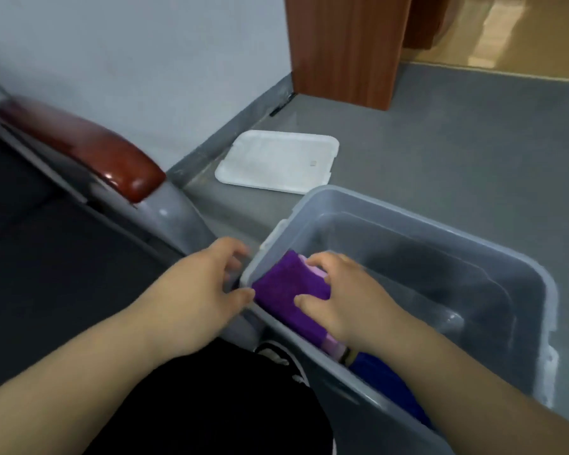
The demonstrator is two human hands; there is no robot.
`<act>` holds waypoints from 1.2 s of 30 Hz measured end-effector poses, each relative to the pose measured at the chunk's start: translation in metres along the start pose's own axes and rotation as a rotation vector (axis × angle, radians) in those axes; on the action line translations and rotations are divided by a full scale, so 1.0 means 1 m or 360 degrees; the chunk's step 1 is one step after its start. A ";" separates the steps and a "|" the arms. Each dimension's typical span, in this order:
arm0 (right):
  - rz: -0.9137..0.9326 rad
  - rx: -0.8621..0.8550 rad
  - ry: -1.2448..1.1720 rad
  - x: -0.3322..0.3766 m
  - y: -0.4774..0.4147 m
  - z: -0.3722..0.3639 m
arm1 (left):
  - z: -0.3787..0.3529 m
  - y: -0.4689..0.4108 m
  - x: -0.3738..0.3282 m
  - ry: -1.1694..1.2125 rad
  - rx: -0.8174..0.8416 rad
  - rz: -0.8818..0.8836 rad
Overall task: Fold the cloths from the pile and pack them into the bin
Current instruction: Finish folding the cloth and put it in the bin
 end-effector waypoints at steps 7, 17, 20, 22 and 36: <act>0.0674 0.0196 -0.0149 0.216 0.004 -0.057 | 0.142 0.096 0.126 0.0192 -0.0689 0.0471; 0.1510 0.0690 -0.0172 0.482 0.151 -0.228 | 0.275 0.299 0.317 0.0271 -0.1371 0.1090; 0.1682 0.0861 -0.0102 0.531 0.205 -0.288 | 0.300 0.378 0.374 0.0392 -0.1646 0.1279; 0.1771 0.0926 -0.0043 0.552 0.230 -0.320 | 0.312 0.417 0.402 0.0413 -0.1785 0.1374; 0.2107 0.0925 0.0007 0.710 0.343 -0.531 | 0.320 0.519 0.542 -0.0022 -0.1915 0.1755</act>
Point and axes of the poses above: each hand's wrist, its own y-axis away from the middle knuckle, its own z-axis out of the back of the hand, x = y × z, the point moved 10 cm from there along -y, towards the middle knuckle, and after that the axes turned 14 degrees about -x, right-handed, at the moved point
